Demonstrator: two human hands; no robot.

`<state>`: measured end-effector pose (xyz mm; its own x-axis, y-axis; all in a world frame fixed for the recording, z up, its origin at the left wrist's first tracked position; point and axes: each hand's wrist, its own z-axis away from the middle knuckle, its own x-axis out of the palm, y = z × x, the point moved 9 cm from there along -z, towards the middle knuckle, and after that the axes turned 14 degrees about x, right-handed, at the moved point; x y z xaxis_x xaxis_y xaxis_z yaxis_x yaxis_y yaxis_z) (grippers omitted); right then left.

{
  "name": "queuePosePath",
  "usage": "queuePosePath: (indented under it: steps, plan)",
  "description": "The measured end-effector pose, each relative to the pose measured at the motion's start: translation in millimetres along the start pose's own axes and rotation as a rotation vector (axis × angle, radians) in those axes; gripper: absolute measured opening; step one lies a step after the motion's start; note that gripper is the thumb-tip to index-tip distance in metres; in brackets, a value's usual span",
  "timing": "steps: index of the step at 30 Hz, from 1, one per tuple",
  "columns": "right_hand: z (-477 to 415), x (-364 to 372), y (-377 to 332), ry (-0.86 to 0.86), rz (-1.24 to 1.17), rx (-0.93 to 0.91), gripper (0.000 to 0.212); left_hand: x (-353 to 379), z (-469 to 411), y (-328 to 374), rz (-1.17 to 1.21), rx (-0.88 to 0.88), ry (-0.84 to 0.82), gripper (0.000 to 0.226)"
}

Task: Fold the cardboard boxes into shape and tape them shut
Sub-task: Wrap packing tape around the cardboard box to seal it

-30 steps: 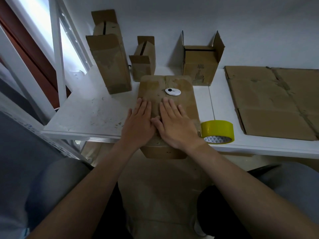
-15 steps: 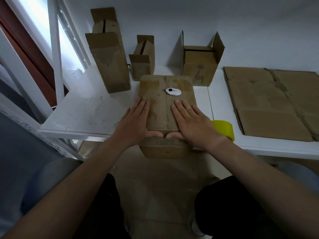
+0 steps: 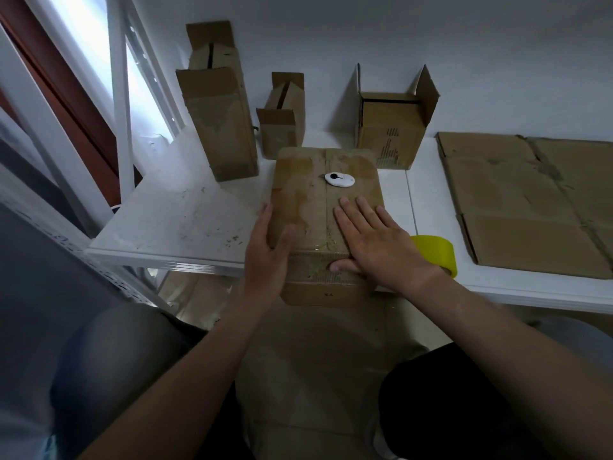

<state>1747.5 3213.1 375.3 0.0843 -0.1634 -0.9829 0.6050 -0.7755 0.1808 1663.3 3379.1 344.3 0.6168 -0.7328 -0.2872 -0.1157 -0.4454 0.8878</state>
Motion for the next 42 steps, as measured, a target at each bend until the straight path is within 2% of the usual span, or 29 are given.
queuePosePath:
  steps: [2,4,8,11,13,16,19,21,22,24,27,30,33,36,38,42]
  plan:
    - [0,0,1,-0.002,-0.004,0.002,0.104,-1,7,-6,0.058,-0.071,0.143,0.066]
    - [-1,0,2,-0.006,-0.014,0.003,0.104,1,15,-15,0.094,-0.17,0.211,0.06]
    - [1,-4,1,0.003,-0.018,0.013,0.102,-1,19,-21,-0.066,-0.206,0.091,0.069]
    - [4,-7,4,-0.006,-0.044,0.03,0.102,-17,15,-18,-0.36,-0.204,0.039,0.073]
    - [12,-9,13,-0.006,-0.12,0.046,0.099,-26,10,-2,-0.488,-0.123,0.087,0.059]
    - [33,-9,47,0.049,-0.238,0.103,0.098,-20,0,35,-0.604,0.091,0.118,0.043]
    - [54,5,102,0.023,-0.483,0.264,0.093,17,-8,80,-0.761,0.357,-0.029,0.036]
    - [63,19,131,-0.045,-0.708,0.368,0.069,56,0,110,-0.731,0.526,-0.173,0.03]
    - [66,24,138,-0.065,-0.773,0.389,0.056,74,5,118,-0.704,0.555,-0.249,0.031]
    - [69,27,136,-0.049,-0.831,0.354,0.043,102,17,122,-0.683,0.527,-0.367,0.03]
    - [68,20,106,-0.036,-0.91,0.225,0.038,109,25,107,-0.678,0.443,-0.417,0.025]
    - [64,23,63,-0.166,-0.961,0.11,0.045,79,25,94,-0.734,0.491,-0.364,0.027]
    - [62,28,25,-0.283,-1.008,0.01,0.053,46,20,80,-0.815,0.562,-0.379,0.04]
    - [61,19,16,-0.208,-1.053,-0.021,0.054,32,18,70,-0.831,0.565,-0.433,0.047]
    - [61,15,18,-0.144,-1.07,-0.024,0.048,33,21,68,-0.84,0.581,-0.445,0.05]
    - [67,18,20,-0.134,-0.946,-0.027,0.039,32,25,69,-0.837,0.603,-0.434,0.052]
